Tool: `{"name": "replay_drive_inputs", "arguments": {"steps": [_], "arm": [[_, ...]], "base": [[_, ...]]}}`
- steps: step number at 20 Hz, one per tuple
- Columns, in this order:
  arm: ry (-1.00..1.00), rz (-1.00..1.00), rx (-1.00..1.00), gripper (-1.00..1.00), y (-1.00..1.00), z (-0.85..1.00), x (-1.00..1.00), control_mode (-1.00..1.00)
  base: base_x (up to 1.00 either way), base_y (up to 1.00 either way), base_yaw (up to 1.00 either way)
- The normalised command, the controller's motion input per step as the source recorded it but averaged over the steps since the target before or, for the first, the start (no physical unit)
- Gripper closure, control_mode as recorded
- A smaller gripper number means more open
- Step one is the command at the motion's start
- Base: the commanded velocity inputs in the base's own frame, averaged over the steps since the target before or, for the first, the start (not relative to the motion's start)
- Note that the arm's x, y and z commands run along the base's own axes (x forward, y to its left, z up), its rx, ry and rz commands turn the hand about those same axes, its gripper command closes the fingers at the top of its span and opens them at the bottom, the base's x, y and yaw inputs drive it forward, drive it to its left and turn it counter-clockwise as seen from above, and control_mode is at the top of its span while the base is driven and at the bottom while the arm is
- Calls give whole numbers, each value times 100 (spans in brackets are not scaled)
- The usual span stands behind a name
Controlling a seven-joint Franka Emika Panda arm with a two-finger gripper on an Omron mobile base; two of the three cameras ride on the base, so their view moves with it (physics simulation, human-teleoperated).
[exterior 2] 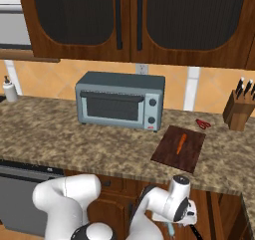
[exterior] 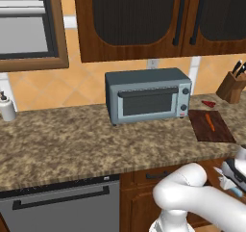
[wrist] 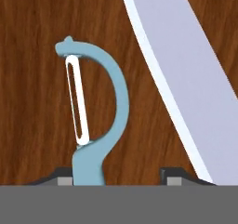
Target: Place the appropriate cutting tool for cutting the carrot skin on the cutting board.
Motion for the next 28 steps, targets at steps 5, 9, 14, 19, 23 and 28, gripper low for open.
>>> {"name": "replay_drive_inputs", "arguments": {"steps": [5,9,14,19,23,28], "arm": [[-1,0,0,100,30,-14,-23,-100],[-5,0,0,100,7,41,-28,-100],[-7,0,0,100,0,95,-48,-100],[0,0,0,100,0,88,-72,-100],[0,0,-1,100,0,83,-73,-100],[0,0,-3,100,0,95,-69,-100]], "base": [[0,0,0],[0,0,0],[0,0,0],[0,0,0],[0,0,0],[0,0,0]]}}
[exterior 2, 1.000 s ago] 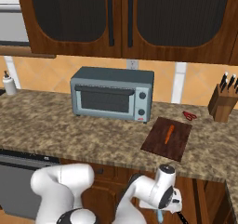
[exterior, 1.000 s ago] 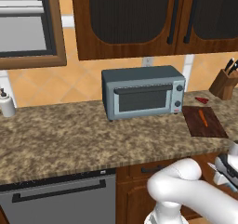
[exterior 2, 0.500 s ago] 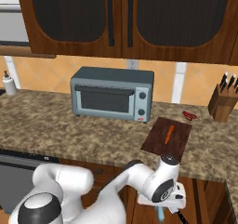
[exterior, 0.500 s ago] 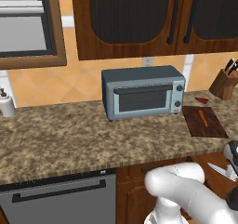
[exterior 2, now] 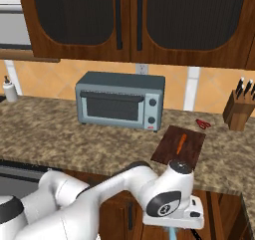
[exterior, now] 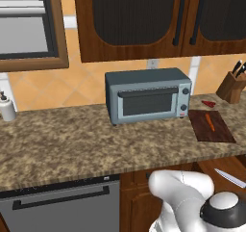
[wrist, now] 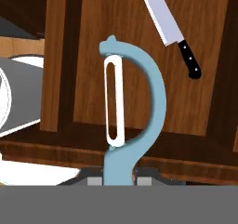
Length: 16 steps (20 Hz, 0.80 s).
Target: Place the appropriate cutting tool for cutting the carrot skin on the cutting board.
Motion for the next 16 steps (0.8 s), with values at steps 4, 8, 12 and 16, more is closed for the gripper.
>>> {"name": "replay_drive_inputs", "arguments": {"steps": [4,8,12,16], "arm": [[0,0,-5,100,4,100,-44,-100],[0,0,-5,100,3,100,-3,-100],[0,0,-1,100,1,100,18,-100],[1,3,0,100,-6,63,65,-100]], "base": [[0,0,0],[0,0,0],[0,0,0],[0,0,0]]}}
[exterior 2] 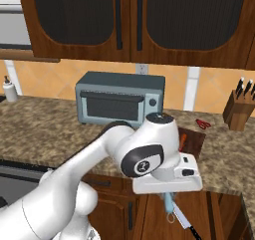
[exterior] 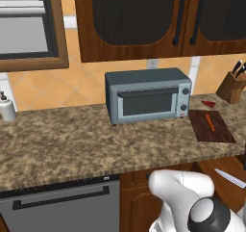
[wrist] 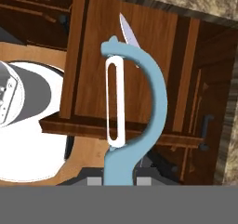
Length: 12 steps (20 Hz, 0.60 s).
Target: Place the appropriate cutting tool for cutting the carrot skin on the cutting board.
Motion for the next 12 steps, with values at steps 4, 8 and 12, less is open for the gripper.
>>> {"name": "replay_drive_inputs", "arguments": {"steps": [4,8,12], "arm": [[0,9,3,100,-20,34,77,-100],[3,10,6,100,-32,4,78,-100],[3,7,7,100,-27,-8,77,-100]], "base": [[0,0,0],[0,0,0],[0,0,0]]}}
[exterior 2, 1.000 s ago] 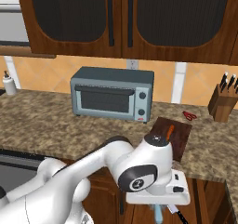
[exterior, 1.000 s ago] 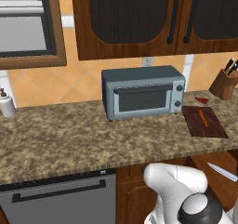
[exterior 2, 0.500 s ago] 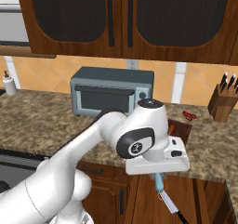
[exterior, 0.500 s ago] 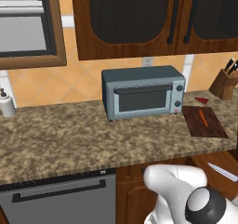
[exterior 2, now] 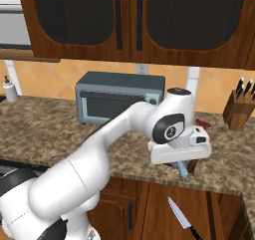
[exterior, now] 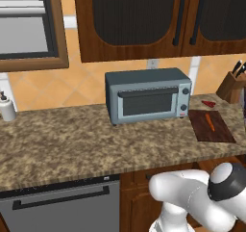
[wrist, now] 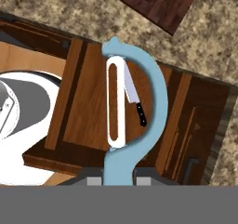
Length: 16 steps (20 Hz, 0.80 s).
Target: Place the appropriate cutting tool for cutting the carrot skin on the cutting board.
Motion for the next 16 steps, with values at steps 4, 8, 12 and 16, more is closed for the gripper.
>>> {"name": "replay_drive_inputs", "arguments": {"steps": [4,8,12,16], "arm": [[1,0,3,100,-8,-18,82,-100],[0,0,4,100,-7,-26,82,-100],[0,4,0,100,-10,-55,63,-100],[0,7,0,100,-20,-53,60,-100]], "base": [[0,0,0],[0,0,0],[0,0,0],[0,0,0]]}}
